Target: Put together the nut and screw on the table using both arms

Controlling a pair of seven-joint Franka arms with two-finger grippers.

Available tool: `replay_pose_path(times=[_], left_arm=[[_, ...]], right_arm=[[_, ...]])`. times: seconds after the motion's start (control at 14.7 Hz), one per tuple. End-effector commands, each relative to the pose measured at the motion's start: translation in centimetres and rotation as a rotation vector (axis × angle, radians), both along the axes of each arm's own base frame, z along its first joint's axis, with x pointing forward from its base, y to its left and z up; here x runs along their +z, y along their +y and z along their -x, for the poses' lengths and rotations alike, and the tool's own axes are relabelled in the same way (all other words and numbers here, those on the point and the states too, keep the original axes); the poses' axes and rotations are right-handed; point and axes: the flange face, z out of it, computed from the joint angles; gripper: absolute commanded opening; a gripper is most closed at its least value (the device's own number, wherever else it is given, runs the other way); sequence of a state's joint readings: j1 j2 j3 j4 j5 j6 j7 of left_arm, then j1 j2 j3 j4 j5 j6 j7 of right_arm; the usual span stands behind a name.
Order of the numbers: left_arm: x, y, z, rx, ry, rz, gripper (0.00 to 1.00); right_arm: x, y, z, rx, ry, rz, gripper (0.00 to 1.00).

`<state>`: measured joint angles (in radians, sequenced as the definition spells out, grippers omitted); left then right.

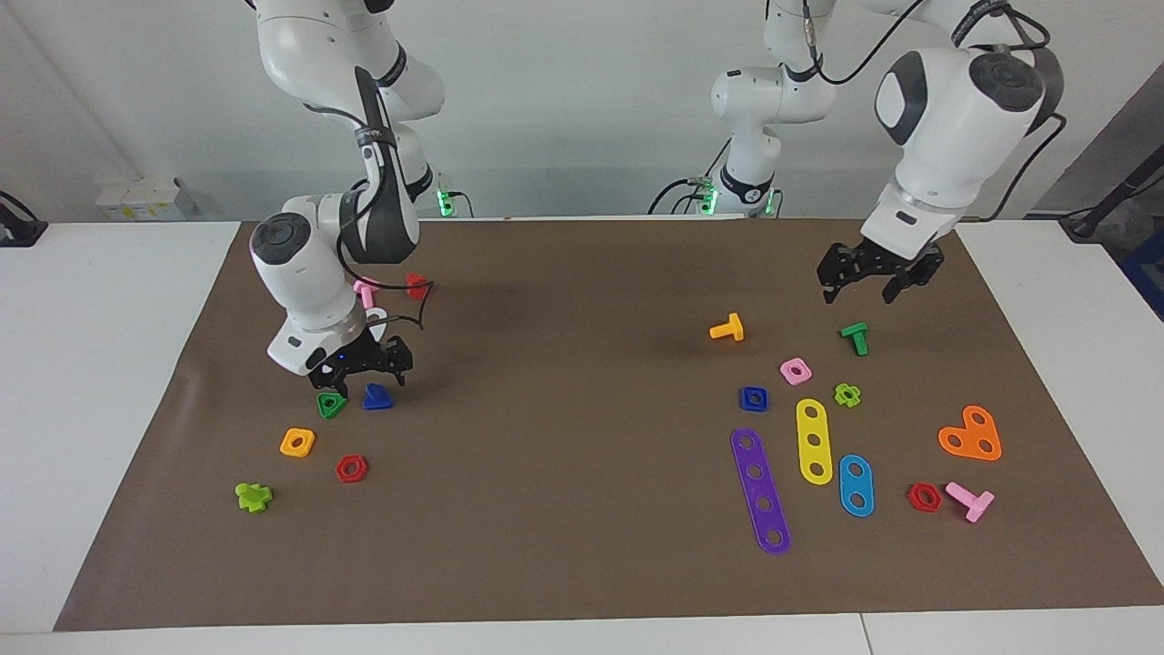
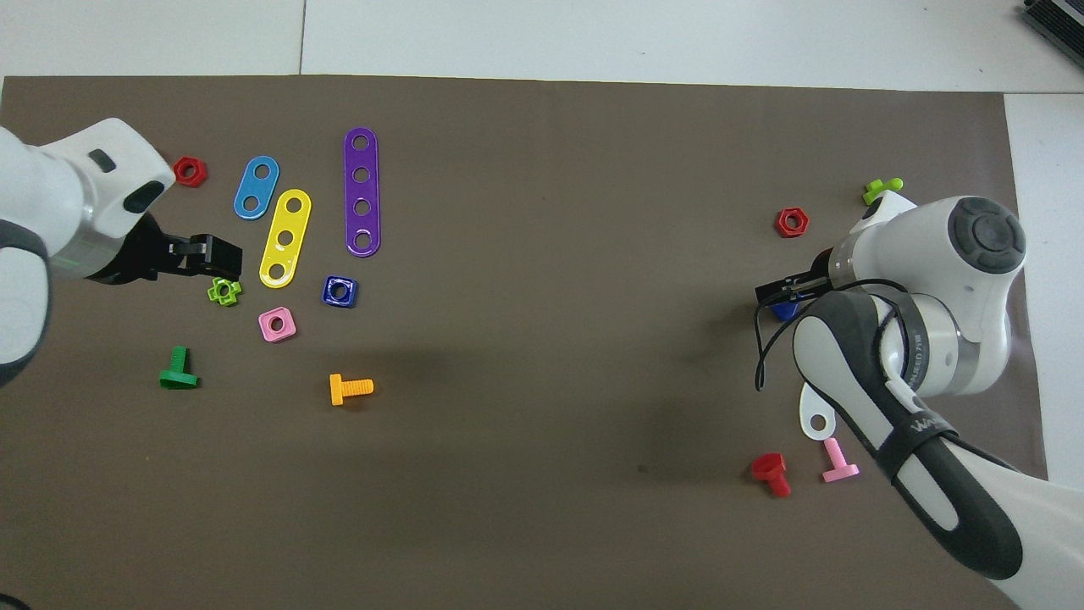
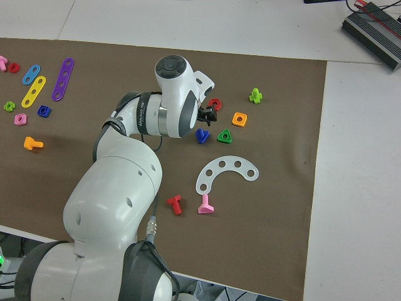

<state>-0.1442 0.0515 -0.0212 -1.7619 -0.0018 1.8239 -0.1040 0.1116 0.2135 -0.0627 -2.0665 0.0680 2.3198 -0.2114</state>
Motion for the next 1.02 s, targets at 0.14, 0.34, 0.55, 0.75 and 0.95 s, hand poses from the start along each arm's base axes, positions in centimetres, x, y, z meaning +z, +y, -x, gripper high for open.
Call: replay_pose_path(times=[0.14,0.34,0.55,0.75,0.95], left_arm=[[-7.0,-2.9,-1.7,0.040,-0.052,0.021,0.92],[-11.2,-4.2,-2.1,0.023,-0.075,0.027,0.91],[-15.5,-5.6,-2.2,-0.005,-0.093,0.032,0.87],[-19.8,-6.6,-2.0,-0.029,-0.077,0.029,0.82],[-21.0,-6.3,-1.8,-0.052,-0.071,0.025,0.79]], right_arm=[[-1.6,-0.7,0.6,0.024,-0.040,-0.013,0.81],[-1.6,-0.7,0.6,0.031,-0.042,-0.012,0.59],[-2.1,-0.8,0.7,0.034,-0.041,-0.011,0.44],[-2.4,-0.8,0.8,0.031,-0.048,-0.010,0.44],[-2.5,-0.8,0.8,0.024,-0.050,-0.010,0.44]])
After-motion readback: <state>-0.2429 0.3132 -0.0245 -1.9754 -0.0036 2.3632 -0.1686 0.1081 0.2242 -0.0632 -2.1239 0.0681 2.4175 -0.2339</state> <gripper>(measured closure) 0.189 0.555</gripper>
